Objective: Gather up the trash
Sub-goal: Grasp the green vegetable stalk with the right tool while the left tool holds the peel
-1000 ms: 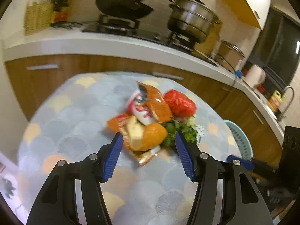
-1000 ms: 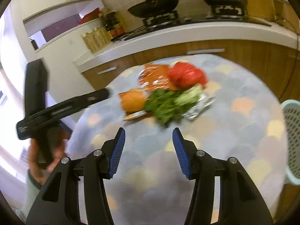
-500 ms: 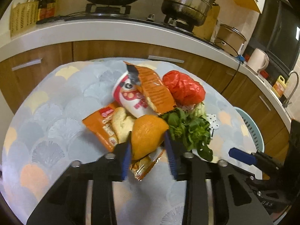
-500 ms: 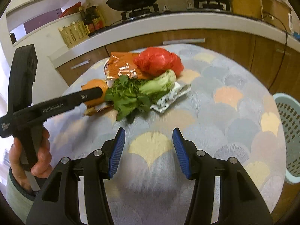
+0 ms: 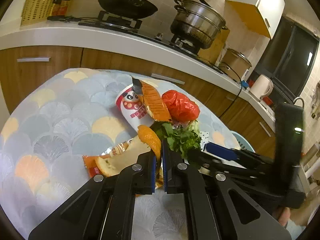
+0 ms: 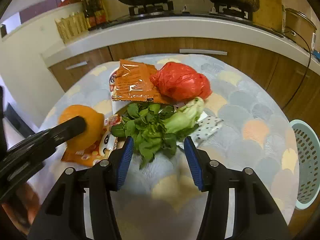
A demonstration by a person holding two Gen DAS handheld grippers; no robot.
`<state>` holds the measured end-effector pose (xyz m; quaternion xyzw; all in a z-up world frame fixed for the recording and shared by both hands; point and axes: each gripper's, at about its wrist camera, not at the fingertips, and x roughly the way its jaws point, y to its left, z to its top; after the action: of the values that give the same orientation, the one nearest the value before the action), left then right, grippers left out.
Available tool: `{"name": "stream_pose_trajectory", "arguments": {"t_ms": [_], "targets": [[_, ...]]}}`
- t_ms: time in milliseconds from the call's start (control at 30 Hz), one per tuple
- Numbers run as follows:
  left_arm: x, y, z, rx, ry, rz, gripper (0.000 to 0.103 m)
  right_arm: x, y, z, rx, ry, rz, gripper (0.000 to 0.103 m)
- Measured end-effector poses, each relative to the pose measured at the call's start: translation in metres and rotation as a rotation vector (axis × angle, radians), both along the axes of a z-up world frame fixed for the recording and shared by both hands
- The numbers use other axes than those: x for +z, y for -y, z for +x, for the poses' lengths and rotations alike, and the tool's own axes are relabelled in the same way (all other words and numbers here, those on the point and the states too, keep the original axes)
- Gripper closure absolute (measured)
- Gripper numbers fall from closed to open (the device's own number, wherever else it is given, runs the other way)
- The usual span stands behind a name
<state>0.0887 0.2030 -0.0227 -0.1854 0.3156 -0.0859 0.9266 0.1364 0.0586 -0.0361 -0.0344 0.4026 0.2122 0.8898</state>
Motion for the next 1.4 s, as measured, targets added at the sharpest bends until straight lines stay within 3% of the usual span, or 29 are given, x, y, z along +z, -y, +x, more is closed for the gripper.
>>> {"name": "stream_pose_trajectory", "arguments": {"t_ms": [133, 233, 367, 533, 667, 767, 900, 1000, 1067, 1133, 1267, 1400], "targets": [[0.004, -0.003, -0.004, -0.006, 0.010, -0.008, 0.100, -0.008, -0.005, 0.006, -0.036, -0.024, -0.035, 0.086], [0.006, -0.004, -0.007, -0.009, 0.015, -0.011, 0.100, -0.005, 0.002, 0.000, -0.051, 0.004, -0.050, 0.101], [0.010, -0.001, -0.013, -0.015, 0.029, -0.021, 0.100, 0.008, 0.018, -0.014, -0.038, 0.049, -0.039, 0.103], [0.023, 0.007, -0.028, -0.040, 0.066, -0.018, 0.100, 0.027, 0.047, -0.056, 0.076, 0.075, -0.012, 0.103], [0.027, 0.012, -0.032, -0.062, 0.078, -0.032, 0.100, 0.012, 0.073, -0.078, 0.150, 0.018, -0.020, 0.102], [0.025, 0.021, -0.034, -0.072, 0.070, -0.019, 0.100, -0.008, 0.092, -0.085, 0.131, -0.019, -0.041, 0.102], [0.023, 0.028, -0.034, -0.088, 0.057, -0.012, 0.100, -0.017, 0.110, -0.087, 0.110, -0.065, 0.006, 0.101], [0.025, 0.033, -0.037, -0.097, 0.059, -0.002, 0.100, -0.012, 0.116, -0.088, 0.104, -0.064, 0.034, 0.096], [0.027, 0.035, -0.040, -0.100, 0.064, 0.006, 0.100, -0.007, 0.115, -0.090, 0.104, -0.058, 0.035, 0.080], [0.027, 0.036, -0.042, -0.102, 0.066, 0.010, 0.100, -0.002, 0.114, -0.093, 0.081, -0.021, 0.039, 0.041], [0.027, 0.040, -0.044, -0.106, 0.059, 0.024, 0.099, 0.000, 0.106, -0.080, 0.026, 0.010, 0.032, 0.040], [0.027, 0.045, -0.047, -0.109, 0.052, 0.034, 0.099, -0.013, 0.094, -0.062, -0.029, 0.037, -0.052, 0.040]]}}
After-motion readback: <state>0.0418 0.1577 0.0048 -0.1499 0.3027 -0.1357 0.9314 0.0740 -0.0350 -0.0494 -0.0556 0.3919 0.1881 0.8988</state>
